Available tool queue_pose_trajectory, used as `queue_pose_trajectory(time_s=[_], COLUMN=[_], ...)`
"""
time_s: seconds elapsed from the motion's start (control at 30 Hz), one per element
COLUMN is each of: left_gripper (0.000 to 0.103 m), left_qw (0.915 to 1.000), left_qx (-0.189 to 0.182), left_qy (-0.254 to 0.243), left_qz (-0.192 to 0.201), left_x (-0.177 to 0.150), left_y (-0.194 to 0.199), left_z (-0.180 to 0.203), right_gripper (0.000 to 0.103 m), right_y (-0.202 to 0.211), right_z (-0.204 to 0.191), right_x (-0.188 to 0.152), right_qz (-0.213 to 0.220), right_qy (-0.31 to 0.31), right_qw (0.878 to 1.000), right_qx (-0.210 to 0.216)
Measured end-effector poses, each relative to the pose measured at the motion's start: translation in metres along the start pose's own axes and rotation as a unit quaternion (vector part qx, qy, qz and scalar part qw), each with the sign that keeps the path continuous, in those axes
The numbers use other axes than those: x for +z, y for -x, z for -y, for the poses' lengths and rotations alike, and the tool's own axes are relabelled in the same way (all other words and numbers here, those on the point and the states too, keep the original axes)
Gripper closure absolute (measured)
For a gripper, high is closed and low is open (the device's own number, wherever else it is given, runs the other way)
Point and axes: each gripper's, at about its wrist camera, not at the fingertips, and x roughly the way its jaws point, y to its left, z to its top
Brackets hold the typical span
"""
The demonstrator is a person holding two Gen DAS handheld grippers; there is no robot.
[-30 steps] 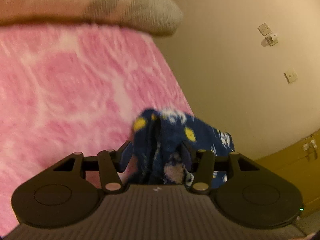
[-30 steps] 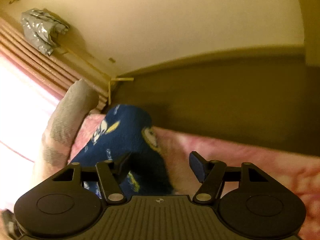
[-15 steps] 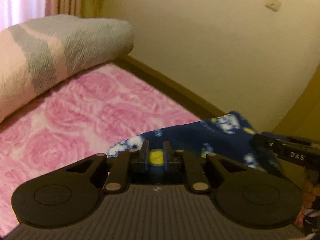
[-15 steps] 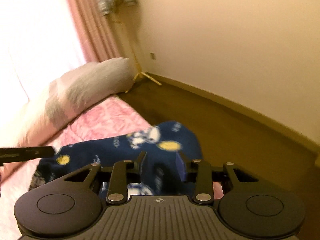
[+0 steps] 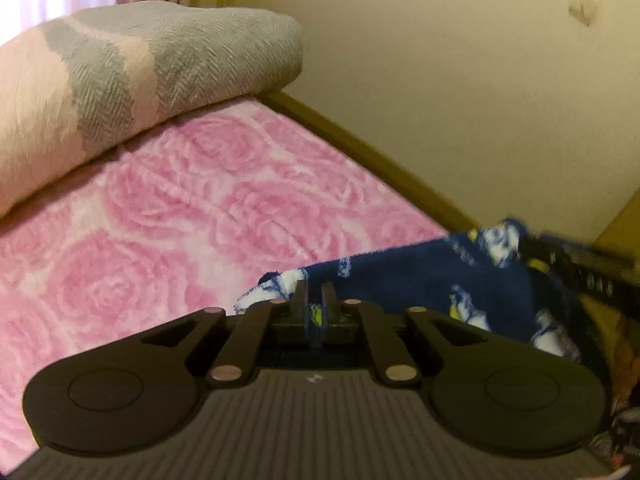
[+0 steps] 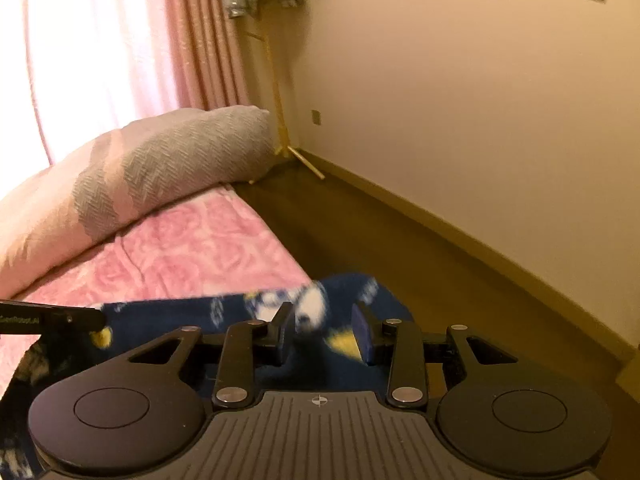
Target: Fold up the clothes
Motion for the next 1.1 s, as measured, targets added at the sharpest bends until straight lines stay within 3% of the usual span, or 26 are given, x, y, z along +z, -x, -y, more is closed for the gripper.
queue_pose_trajectory(time_s=[0.2,0.47,0.53,0.63,0.7,0.9,0.97,1.1], left_gripper=[0.096,0.097,0.099,0.099,0.096,0.093,0.094,0.099], left_qw=[0.9999,0.9998,0.9991,0.9981,0.9981,0.9969,0.9931,0.9949], left_qx=[0.006,-0.012,-0.022,0.002,0.014,-0.024,0.003,-0.003], left_qy=[-0.002,0.013,0.037,0.053,0.038,-0.062,-0.115,-0.099], left_qz=[-0.01,-0.008,-0.003,0.032,0.046,0.042,0.023,0.015], left_x=[-0.001,-0.003,-0.002,-0.001,-0.006,-0.039,-0.055,-0.066], left_y=[-0.011,-0.015,-0.008,0.022,0.043,0.064,0.051,0.046], left_z=[0.0,-0.011,-0.019,-0.03,-0.027,0.018,0.029,0.007], right_gripper=[0.067,0.067,0.067,0.067,0.067,0.067,0.067,0.067], right_y=[-0.026,-0.033,-0.029,-0.004,0.026,0.083,0.085,0.085], right_z=[0.004,0.027,0.034,0.05,0.057,0.018,0.002,0.001], right_x=[-0.009,-0.012,-0.009,-0.009,-0.014,-0.051,-0.067,-0.09], right_qz=[-0.03,-0.026,-0.022,-0.021,-0.01,-0.02,-0.032,-0.034], right_qy=[0.019,-0.049,-0.083,-0.11,-0.108,-0.035,-0.009,0.038], right_qw=[0.999,0.998,0.996,0.989,0.989,0.999,0.999,0.998], right_qx=[-0.015,-0.01,-0.03,-0.093,-0.098,-0.023,-0.01,-0.024])
